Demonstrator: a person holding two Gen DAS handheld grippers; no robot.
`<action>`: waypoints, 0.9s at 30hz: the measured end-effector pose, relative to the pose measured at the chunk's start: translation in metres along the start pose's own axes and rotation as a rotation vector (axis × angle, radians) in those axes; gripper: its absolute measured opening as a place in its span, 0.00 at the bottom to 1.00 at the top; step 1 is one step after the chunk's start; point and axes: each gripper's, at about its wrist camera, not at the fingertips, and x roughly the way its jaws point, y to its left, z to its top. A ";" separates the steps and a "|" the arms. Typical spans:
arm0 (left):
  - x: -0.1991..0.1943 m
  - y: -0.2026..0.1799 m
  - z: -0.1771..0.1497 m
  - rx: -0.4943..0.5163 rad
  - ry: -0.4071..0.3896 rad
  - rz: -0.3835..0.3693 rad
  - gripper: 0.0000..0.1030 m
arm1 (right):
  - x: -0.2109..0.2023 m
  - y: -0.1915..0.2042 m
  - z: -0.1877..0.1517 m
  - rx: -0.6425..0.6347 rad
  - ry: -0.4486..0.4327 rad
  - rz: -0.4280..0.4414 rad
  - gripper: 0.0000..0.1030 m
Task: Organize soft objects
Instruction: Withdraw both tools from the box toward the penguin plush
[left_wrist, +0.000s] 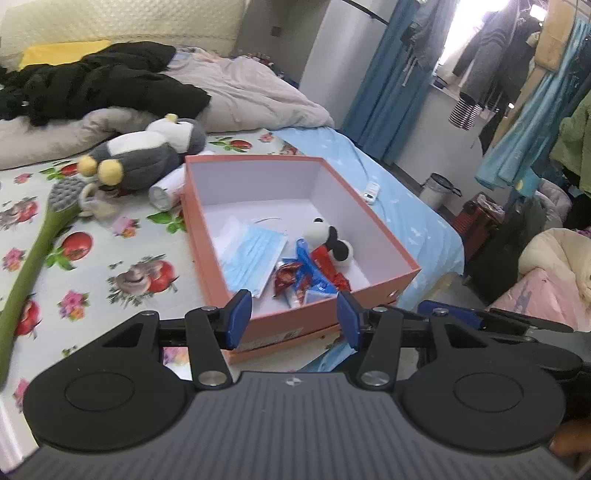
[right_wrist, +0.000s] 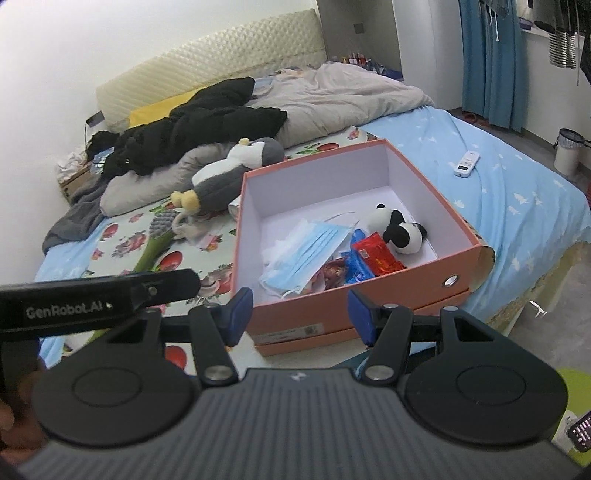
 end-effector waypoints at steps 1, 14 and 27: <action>-0.006 0.002 -0.004 -0.007 -0.006 0.010 0.55 | -0.003 0.002 -0.002 0.000 -0.002 0.001 0.58; -0.059 0.042 -0.037 -0.102 -0.051 0.121 0.55 | -0.013 0.026 -0.022 -0.065 0.009 0.046 0.58; -0.110 0.103 -0.067 -0.248 -0.125 0.265 0.55 | 0.006 0.087 -0.024 -0.184 0.042 0.155 0.58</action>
